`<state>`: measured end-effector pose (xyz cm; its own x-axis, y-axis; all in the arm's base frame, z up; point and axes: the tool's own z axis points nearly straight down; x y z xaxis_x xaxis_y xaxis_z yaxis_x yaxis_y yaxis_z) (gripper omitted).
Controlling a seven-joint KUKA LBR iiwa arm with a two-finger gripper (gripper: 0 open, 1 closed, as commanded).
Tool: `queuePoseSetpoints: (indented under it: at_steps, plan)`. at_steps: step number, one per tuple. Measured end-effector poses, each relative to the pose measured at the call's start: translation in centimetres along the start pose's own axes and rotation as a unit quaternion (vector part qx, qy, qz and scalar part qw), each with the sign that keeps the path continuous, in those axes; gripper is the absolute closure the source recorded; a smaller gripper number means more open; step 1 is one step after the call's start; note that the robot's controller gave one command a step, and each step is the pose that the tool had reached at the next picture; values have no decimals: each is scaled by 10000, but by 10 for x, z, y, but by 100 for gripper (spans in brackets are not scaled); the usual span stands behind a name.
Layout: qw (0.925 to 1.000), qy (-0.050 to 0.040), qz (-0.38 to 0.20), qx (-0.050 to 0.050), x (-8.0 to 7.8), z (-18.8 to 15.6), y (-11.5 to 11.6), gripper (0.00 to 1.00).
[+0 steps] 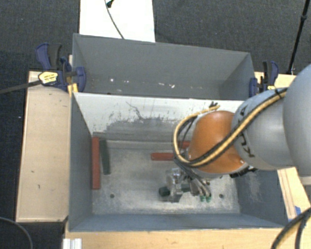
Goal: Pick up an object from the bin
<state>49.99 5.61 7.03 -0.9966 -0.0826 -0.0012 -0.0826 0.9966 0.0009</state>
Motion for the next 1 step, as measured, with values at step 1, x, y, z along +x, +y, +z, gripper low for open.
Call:
queuePoseSetpoints:
  at_steps: [1]
  plan:
    - [9974,-54,717,0,-26,-148,-19,100]
